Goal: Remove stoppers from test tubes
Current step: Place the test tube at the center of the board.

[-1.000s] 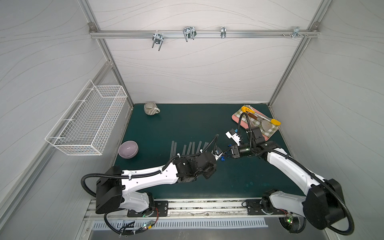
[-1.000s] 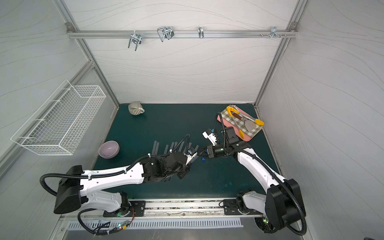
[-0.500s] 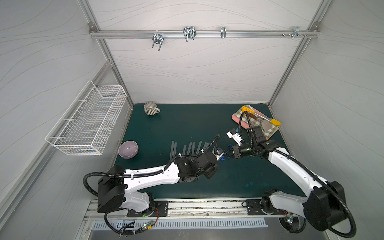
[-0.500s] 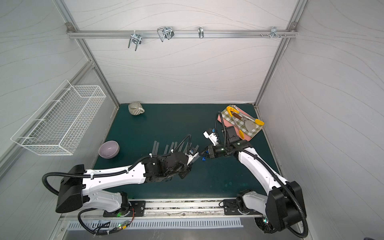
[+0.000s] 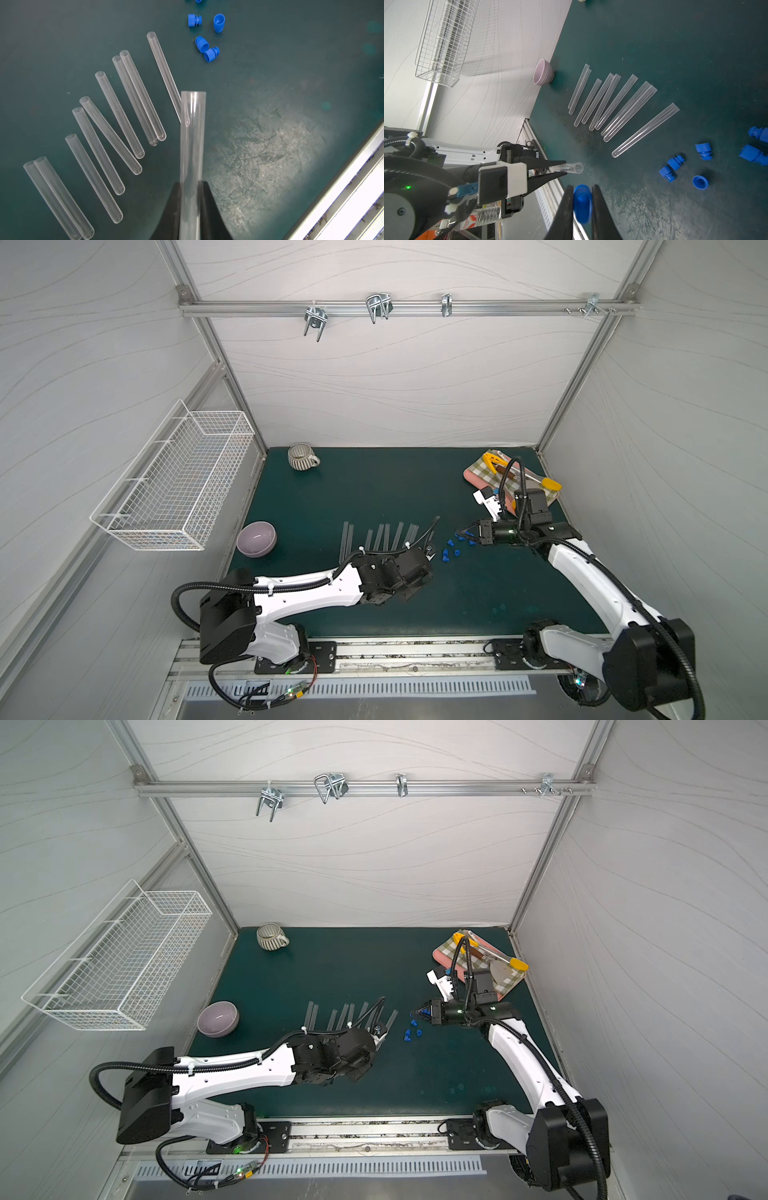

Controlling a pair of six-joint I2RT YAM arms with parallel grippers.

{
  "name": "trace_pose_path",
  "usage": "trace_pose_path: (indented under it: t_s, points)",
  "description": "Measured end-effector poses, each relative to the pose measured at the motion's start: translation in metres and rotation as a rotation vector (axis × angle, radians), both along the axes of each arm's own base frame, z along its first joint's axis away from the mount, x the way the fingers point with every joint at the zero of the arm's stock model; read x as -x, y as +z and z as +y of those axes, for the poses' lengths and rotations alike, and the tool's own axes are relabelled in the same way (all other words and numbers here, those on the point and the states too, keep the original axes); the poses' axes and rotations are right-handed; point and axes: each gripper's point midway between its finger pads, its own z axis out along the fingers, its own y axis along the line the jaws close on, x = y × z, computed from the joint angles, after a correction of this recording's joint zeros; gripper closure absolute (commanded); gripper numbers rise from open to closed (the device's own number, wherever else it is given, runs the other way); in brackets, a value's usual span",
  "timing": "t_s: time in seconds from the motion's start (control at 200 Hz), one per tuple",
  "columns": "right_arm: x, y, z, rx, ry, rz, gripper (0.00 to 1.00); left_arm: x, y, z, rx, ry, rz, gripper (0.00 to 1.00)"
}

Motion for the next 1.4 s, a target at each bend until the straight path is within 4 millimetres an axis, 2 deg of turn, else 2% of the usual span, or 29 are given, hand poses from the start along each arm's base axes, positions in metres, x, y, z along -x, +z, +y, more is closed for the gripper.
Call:
trace_pose_path:
  t_s: [0.185,0.425,0.56,0.715,0.951,1.401]
  points:
    - [-0.01,-0.006,-0.022,0.042,-0.101,-0.008,0.95,-0.007,-0.001,-0.009,0.016,0.065,0.029,0.91]
    - [-0.014,-0.016,-0.051,0.064,-0.227,-0.001,0.94,-0.049,-0.003,-0.048,0.091,0.227,0.079,0.91]
    - [-0.015,-0.016,-0.056,0.065,-0.248,-0.005,0.93,-0.073,-0.014,-0.061,0.094,0.283,0.094,0.91]
    - [-0.014,-0.023,-0.059,0.074,-0.26,0.012,0.93,-0.093,-0.036,-0.071,0.077,0.32,0.124,0.91]
    - [-0.016,-0.028,-0.062,0.088,-0.277,0.021,0.92,-0.103,-0.067,-0.077,0.038,0.342,0.165,0.9]
    - [-0.02,-0.039,-0.069,0.113,-0.306,0.045,0.89,-0.111,-0.088,-0.093,0.009,0.342,0.192,0.84]
